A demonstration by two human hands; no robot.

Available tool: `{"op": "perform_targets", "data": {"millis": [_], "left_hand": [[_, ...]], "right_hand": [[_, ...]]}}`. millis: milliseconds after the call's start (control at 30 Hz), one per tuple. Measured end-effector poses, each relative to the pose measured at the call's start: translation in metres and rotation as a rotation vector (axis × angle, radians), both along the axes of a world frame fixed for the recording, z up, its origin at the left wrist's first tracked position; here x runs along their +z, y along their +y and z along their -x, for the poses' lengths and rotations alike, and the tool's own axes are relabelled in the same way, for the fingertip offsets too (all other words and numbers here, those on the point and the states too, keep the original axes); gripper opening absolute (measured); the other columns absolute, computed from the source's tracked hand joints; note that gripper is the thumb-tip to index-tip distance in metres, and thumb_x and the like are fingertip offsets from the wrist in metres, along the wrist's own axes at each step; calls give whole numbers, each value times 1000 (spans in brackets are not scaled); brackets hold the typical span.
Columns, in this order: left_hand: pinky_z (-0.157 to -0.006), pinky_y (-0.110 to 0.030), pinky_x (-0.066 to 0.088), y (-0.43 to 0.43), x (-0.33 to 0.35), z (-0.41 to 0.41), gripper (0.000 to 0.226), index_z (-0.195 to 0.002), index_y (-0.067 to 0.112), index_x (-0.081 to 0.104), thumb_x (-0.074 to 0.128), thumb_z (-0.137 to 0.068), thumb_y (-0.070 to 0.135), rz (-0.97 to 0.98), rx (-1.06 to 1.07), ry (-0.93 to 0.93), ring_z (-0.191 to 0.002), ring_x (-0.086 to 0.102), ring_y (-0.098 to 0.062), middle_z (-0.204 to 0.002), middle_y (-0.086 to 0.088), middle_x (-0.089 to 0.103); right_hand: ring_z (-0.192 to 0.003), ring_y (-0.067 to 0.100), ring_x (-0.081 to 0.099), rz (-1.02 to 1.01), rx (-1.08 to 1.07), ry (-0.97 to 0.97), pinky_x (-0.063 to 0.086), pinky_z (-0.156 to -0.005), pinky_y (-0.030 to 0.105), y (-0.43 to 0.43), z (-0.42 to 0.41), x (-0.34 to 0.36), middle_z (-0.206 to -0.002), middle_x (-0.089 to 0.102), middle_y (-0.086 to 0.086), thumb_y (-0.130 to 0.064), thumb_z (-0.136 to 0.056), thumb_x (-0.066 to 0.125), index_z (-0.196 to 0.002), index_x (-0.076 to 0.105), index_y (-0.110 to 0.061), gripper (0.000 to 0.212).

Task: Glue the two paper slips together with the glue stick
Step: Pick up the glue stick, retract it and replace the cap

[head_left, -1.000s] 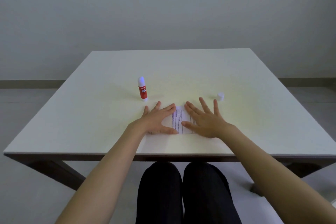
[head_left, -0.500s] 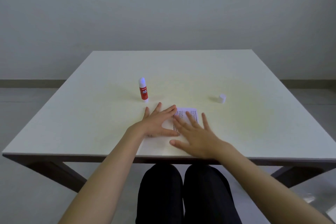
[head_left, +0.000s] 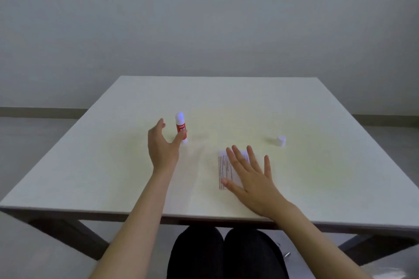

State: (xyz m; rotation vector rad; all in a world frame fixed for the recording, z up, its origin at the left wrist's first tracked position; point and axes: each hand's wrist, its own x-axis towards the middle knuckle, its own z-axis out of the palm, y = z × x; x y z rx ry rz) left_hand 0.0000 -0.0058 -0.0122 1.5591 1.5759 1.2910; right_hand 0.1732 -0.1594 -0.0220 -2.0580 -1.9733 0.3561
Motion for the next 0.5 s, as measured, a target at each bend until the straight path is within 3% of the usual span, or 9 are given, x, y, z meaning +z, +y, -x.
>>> {"op": "perform_targets", "data": {"millis": [67,100,167,200,267,333,400,500], "left_hand": [[-104,-32,37,6,-3,-9,62,-135,10,49,71,-81,30,64,-75,13,-128,48,-19,-137,-5,54],[-101,-32,39,8,-4,-14,53,-130,12,55,69,-82,29,65,-87,6,-124,52,-18,-132,-4,60],[-79,-28,42,9,-1,-19,18,-100,14,67,64,-85,25,9,-73,-12,-93,63,-15,-98,-3,72],[-71,-26,38,8,1,-20,13,-83,11,65,61,-86,23,-18,-58,-28,-73,60,-14,-79,-3,69],[-63,-24,37,4,3,-18,26,-67,7,59,58,-86,24,-15,-47,-64,-57,50,-10,-61,-1,64],[-60,-13,39,-5,10,-16,30,-62,10,64,59,-84,30,38,-126,-164,-61,53,-2,-59,6,68],[-71,-10,41,-16,22,-21,19,-66,20,73,67,-79,32,127,-281,-359,-80,64,-2,-74,14,73],[-94,-27,46,-35,35,-36,7,-76,33,78,71,-74,34,157,-499,-473,-102,69,-14,-101,5,76]], "right_hand": [[-146,13,-17,-68,-78,100,-15,-115,44,1,4,2,-158,-5,-17,-62,-91,24,-150,-4,-32,72],[-148,12,-7,-106,-112,173,-9,-118,42,1,6,5,-159,5,-15,-59,-92,29,-151,6,-30,69],[-146,13,18,-190,-158,342,11,-119,37,3,9,10,-153,32,-9,-52,-93,40,-147,28,-25,61],[-141,12,29,-211,-174,439,20,-116,32,3,11,13,-147,42,-8,-49,-93,43,-143,37,-24,55],[-130,8,43,-213,-208,640,30,-106,24,2,17,17,-133,55,-13,-45,-93,47,-133,51,-25,45],[-114,4,54,-262,-261,763,37,-97,22,6,21,20,-115,61,-21,-41,-94,49,-119,61,-28,31],[-94,10,62,-242,-329,921,44,-80,22,16,23,27,-96,68,-16,-39,-95,48,-106,64,-28,22],[-58,22,60,78,-413,1480,44,-56,28,35,20,40,-71,70,7,-49,-96,39,-106,64,-9,49]]}}
